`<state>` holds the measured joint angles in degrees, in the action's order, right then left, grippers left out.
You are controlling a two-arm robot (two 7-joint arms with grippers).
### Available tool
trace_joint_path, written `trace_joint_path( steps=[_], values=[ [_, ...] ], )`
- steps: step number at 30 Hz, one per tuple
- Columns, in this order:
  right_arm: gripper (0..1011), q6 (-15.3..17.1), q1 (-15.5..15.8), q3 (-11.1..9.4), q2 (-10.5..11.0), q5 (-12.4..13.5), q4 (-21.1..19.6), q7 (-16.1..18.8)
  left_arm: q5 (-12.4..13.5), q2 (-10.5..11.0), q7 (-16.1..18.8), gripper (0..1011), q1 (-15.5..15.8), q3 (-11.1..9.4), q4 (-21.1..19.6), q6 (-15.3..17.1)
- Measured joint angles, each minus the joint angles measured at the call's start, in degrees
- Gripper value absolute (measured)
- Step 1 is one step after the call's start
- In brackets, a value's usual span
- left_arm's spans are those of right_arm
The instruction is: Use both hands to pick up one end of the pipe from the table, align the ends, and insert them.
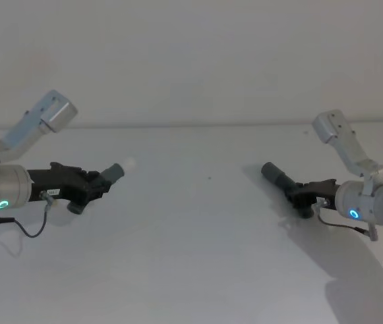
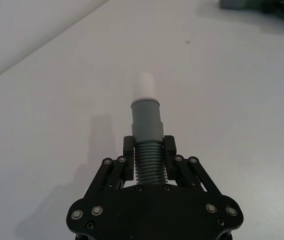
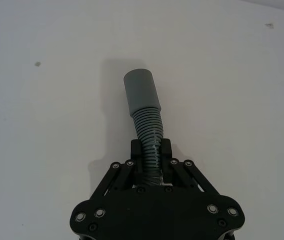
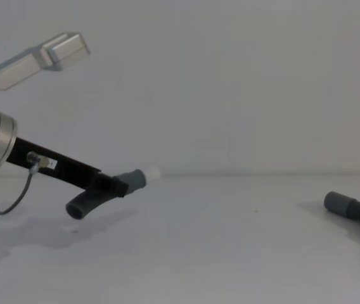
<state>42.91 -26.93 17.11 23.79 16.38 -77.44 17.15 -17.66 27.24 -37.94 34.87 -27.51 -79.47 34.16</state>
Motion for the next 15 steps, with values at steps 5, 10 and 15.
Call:
trace_joint_path(
  steps=[5,10,15],
  values=[
    [192,-0.68,-0.43,0.83,0.73,-1.0,-0.23,0.38,0.2,0.91,-3.29,312,1.35,-1.5,0.26,-2.26],
    [192,-2.19,-1.17,2.37,2.21,-2.74,-0.68,1.5,0.93,1.91,-6.7,313,3.06,-3.54,0.43,-5.3],
    [192,-3.75,-1.98,3.93,4.03,-4.43,-1.33,3.03,1.78,2.66,-9.11,312,4.27,-5.08,0.36,-8.4]
  ],
)
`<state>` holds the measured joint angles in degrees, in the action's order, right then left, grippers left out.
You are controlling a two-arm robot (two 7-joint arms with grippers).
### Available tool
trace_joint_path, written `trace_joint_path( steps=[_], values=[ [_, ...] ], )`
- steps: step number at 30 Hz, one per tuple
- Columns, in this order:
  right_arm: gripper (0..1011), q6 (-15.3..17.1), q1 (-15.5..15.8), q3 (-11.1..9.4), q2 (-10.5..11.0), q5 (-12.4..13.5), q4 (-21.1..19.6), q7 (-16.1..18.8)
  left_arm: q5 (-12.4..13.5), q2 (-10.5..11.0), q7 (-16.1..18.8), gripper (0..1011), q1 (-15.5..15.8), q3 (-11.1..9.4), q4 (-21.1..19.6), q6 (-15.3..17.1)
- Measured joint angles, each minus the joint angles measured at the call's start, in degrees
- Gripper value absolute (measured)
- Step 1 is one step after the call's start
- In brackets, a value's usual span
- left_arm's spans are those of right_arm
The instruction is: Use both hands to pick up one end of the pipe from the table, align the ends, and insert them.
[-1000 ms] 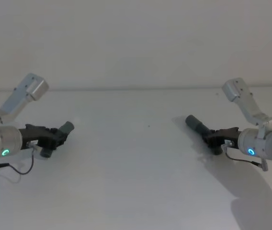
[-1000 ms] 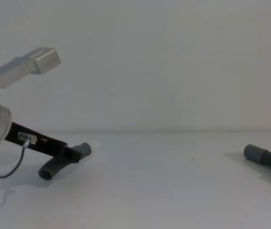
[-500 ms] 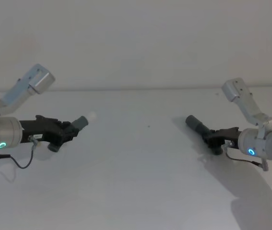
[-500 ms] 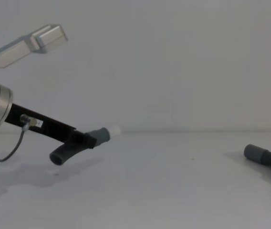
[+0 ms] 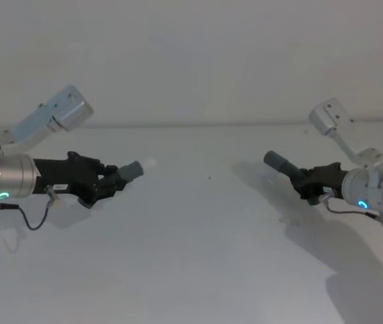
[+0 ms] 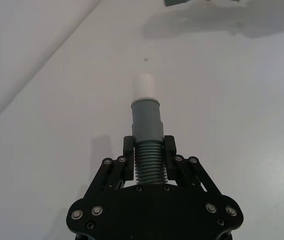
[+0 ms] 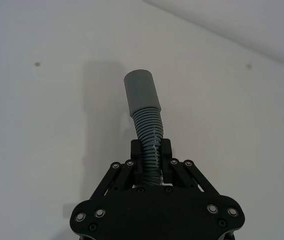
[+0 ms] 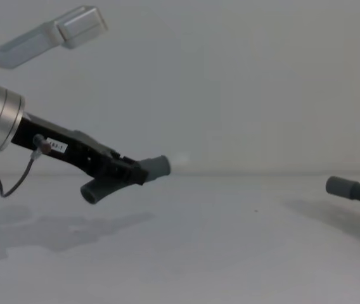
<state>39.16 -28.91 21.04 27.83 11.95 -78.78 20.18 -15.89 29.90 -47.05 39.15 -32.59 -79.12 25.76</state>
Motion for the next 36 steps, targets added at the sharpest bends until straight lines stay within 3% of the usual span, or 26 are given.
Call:
trace_joint_path(
  steps=[5,9,16,26,36],
  values=[
    [191,-2.04,-0.99,1.88,2.8,-2.02,-1.44,2.65,1.44,0.88,-1.68,313,1.1,-1.55,-0.74,-4.31],
    [192,-3.25,-1.71,3.26,5.12,-3.37,-2.92,4.93,2.24,1.31,-1.85,312,1.45,-2.21,-1.23,-6.29],
    [192,-4.92,-3.22,5.8,10.02,-6.19,-6.65,9.74,4.05,2.08,-1.7,312,1.82,-3.17,-1.61,-12.76],
    [192,-6.16,-5.53,9.05,16.3,-10.47,-11.54,15.61,4.54,2.46,-3.17,312,2.93,-4.16,0.47,-20.44],
    [191,-7.15,-7.1,11.28,20.75,-14.04,-14.76,19.55,4.49,2.94,-5.78,312,4.08,-5.12,2.15,-25.79]
  ],
)
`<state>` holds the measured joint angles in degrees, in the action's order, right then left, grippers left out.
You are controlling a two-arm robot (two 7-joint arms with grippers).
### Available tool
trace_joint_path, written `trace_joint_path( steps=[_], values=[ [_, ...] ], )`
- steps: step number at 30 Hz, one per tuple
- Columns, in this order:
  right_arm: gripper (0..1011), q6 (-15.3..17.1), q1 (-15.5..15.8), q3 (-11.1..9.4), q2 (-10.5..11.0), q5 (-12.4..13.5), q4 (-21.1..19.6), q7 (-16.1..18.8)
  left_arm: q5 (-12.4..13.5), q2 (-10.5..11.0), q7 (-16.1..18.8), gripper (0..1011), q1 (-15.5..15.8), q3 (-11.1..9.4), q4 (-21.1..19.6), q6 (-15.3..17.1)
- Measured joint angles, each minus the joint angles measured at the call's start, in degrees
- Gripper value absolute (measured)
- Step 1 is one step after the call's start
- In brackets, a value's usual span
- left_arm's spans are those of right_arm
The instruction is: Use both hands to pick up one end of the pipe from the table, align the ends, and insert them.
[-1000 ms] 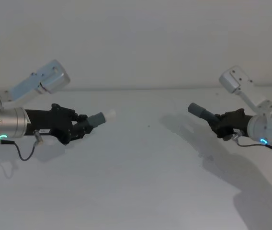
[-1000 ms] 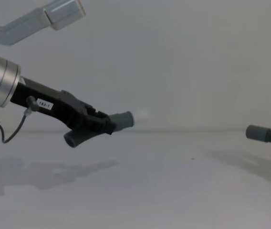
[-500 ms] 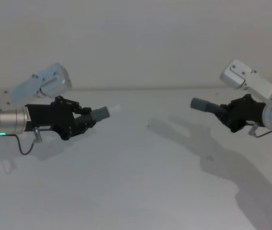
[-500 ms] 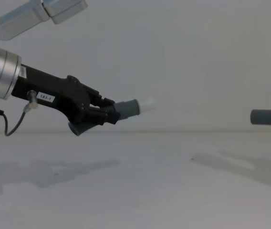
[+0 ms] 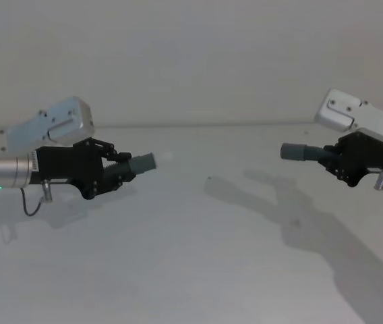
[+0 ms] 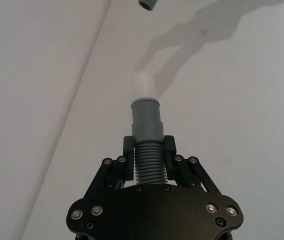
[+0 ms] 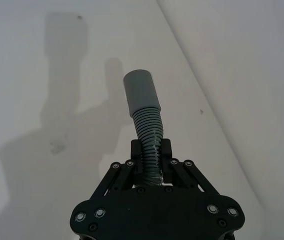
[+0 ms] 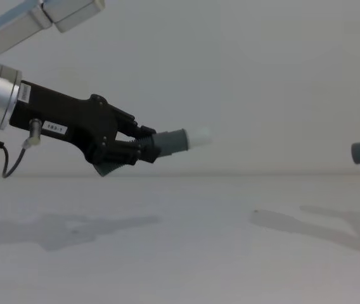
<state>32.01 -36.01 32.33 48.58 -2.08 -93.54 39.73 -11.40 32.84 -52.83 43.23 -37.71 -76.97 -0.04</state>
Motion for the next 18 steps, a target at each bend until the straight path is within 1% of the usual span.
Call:
trace_joint_path(
  steps=[6,11,13,18],
  values=[
    [192,-0.54,-0.31,0.87,1.5,-1.78,-1.63,0.99,0.53,0.56,-1.32,313,0.75,-1.05,0.43,-2.56],
    [192,-0.88,-0.4,1.31,2.18,-3.0,-2.81,1.39,1.22,0.83,-1.67,313,1.1,-1.67,0.45,-3.85],
    [192,-1.02,-0.42,1.51,2.43,-3.43,-3.34,1.53,1.77,0.95,-1.75,312,1.31,-2.02,0.45,-5.01],
    [192,-1.31,-0.43,1.83,2.8,-4.15,-4.47,2.02,2.37,1.0,-1.67,312,1.56,-2.45,0.44,-6.73]
  ],
)
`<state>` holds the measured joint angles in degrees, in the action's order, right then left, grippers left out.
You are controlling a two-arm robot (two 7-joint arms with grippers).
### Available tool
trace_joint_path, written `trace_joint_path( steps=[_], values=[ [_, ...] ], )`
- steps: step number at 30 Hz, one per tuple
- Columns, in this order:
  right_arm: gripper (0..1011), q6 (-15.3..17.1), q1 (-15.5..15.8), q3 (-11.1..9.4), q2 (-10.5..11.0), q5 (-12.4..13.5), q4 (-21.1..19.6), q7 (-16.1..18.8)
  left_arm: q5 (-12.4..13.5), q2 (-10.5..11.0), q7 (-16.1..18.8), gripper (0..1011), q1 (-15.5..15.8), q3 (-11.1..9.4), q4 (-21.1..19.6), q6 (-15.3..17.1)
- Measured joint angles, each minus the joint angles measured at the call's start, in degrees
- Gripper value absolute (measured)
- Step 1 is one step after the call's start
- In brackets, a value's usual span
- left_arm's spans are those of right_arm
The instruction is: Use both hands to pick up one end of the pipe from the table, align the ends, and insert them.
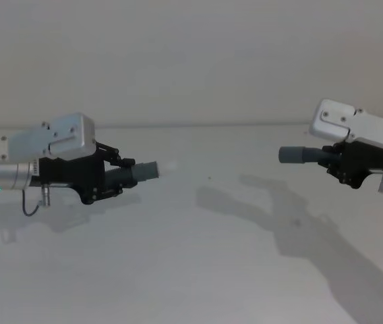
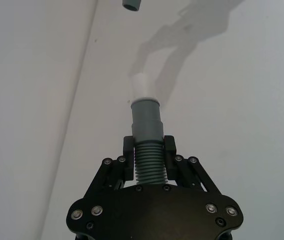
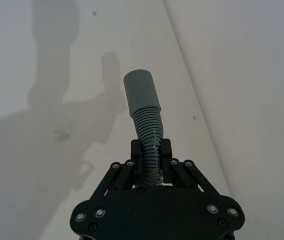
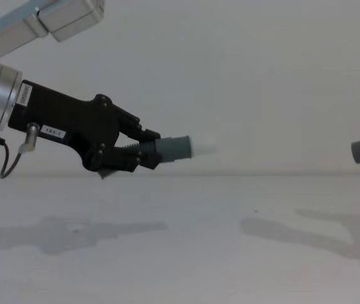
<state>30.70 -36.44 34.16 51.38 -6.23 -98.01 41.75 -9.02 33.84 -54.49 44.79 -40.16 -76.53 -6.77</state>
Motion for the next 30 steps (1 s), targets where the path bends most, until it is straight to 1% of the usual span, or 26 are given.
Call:
trace_joint_path(
  steps=[3,6,14,19,24,30],
  values=[
    [192,-0.37,0.06,0.05,0.16,-0.08,-0.86,0.58,0.36,-0.03,0.17,312,0.16,-0.31,0.04,-1.21],
    [192,-0.6,0.21,-0.1,0.18,0.03,-1.38,0.91,0.53,-0.05,0.27,312,0.25,-0.46,0.08,-1.78],
    [192,-2.06,0.85,-1.21,-0.22,1.85,-2.56,2.07,0.91,-0.08,0.52,313,0.45,-0.75,0.21,-3.04],
    [192,-3.74,0.85,-1.74,-1.28,3.11,-2.44,2.84,1.05,-0.11,0.63,313,0.51,-0.88,0.26,-3.56],
    [192,-5.06,0.35,-1.82,-2.26,3.62,-1.64,3.3,1.14,-0.13,0.68,313,0.54,-0.94,0.28,-3.86],
    [192,-7.23,-0.74,-1.16,-3.7,4.06,-0.12,4.26,1.22,-0.15,0.73,313,0.58,-0.99,0.33,-4.15]
  ],
)
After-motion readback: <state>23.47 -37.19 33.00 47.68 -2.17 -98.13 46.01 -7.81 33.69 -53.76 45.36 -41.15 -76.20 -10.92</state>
